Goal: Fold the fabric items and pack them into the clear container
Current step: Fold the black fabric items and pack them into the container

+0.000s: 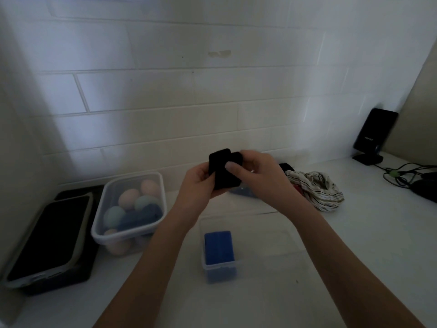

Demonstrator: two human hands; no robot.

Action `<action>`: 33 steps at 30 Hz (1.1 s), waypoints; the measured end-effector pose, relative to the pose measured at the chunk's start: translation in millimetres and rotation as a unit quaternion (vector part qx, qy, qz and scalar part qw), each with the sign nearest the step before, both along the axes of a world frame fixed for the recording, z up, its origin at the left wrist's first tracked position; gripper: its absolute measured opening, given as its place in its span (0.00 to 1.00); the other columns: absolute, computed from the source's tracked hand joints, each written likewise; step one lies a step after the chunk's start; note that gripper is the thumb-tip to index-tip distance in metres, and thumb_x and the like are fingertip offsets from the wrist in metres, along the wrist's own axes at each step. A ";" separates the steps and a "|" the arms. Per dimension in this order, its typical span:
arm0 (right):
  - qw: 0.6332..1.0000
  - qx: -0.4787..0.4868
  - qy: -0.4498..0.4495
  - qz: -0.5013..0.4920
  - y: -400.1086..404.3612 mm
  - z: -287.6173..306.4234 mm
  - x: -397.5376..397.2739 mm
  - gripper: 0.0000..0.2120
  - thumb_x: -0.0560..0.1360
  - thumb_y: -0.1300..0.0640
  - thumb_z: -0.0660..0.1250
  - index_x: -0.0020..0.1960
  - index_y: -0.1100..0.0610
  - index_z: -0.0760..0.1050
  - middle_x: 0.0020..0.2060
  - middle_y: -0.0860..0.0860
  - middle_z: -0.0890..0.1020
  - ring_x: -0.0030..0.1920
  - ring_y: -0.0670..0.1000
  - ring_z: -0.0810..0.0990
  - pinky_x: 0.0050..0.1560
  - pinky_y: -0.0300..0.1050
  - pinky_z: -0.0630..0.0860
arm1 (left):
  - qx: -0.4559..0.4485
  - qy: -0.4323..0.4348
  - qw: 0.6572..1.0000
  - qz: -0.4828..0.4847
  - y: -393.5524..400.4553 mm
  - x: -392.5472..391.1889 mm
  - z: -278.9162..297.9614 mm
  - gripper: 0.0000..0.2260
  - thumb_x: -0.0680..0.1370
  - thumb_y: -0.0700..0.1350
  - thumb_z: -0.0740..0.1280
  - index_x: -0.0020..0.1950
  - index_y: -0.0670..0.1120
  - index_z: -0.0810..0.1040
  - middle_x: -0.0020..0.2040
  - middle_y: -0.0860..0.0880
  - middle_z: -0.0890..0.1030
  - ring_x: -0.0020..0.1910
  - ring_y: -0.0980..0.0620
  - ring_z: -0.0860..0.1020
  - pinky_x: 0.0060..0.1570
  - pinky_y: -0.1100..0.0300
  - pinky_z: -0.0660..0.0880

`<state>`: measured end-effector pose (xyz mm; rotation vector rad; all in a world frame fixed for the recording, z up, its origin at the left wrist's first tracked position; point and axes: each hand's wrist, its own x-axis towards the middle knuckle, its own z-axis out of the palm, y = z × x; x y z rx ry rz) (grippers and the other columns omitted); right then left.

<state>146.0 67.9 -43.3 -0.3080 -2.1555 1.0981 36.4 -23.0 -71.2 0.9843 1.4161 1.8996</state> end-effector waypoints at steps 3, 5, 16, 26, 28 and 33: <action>0.999 -0.024 0.018 -0.012 2.1 -1.5 -0.4 0.08 0.74 0.55 0.68 0.44 0.61 0.77 0.31 0.57 0.80 0.31 0.51 0.77 0.35 0.46 0.75 | 0.001 0.010 0.999 -0.031 -1.5 0.3 1.7 0.09 0.78 0.36 0.61 0.52 0.45 0.79 0.41 0.52 0.86 0.43 0.54 0.84 0.42 0.64 0.80; 0.999 -0.023 0.026 -0.030 2.2 -2.2 -0.2 0.08 0.73 0.54 0.70 0.41 0.58 0.75 0.24 0.50 0.76 0.26 0.46 0.71 0.29 0.39 0.69 | -0.003 0.017 0.999 -0.051 -2.9 1.6 3.5 0.10 0.79 0.35 0.60 0.51 0.46 0.79 0.40 0.53 0.86 0.42 0.55 0.84 0.40 0.66 0.79; 1.000 0.016 0.019 -0.010 1.3 5.9 6.1 0.10 0.72 0.60 0.69 0.47 0.46 0.74 0.43 0.42 0.81 0.43 0.40 0.78 0.38 0.34 0.74 | -0.069 0.036 0.990 -0.118 -7.6 2.4 6.9 0.13 0.79 0.33 0.57 0.52 0.45 0.79 0.45 0.48 0.85 0.47 0.50 0.84 0.43 0.59 0.81; 0.999 -0.039 0.020 0.012 0.4 10.0 9.6 0.04 0.72 0.63 0.70 0.43 0.57 0.75 0.39 0.58 0.82 0.36 0.47 0.80 0.37 0.39 0.77 | -0.068 0.126 0.987 -0.077 -12.7 -3.9 7.9 0.14 0.73 0.32 0.67 0.47 0.52 0.79 0.38 0.57 0.85 0.41 0.59 0.83 0.43 0.65 0.79; 0.997 -0.067 0.020 0.020 -1.5 11.9 12.7 0.03 0.73 0.64 0.69 0.43 0.60 0.75 0.38 0.58 0.82 0.35 0.49 0.79 0.37 0.39 0.77 | -0.072 0.140 0.984 -0.082 -14.6 -2.9 10.9 0.14 0.73 0.33 0.67 0.47 0.53 0.79 0.39 0.58 0.85 0.43 0.60 0.83 0.47 0.65 0.79; 0.995 -0.100 0.000 0.014 -7.6 5.1 31.0 0.05 0.73 0.65 0.68 0.44 0.59 0.73 0.34 0.57 0.81 0.33 0.49 0.77 0.34 0.40 0.75 | -0.083 0.226 0.970 -0.041 -31.4 0.4 15.0 0.14 0.69 0.39 0.74 0.49 0.54 0.79 0.42 0.57 0.85 0.45 0.58 0.83 0.48 0.64 0.78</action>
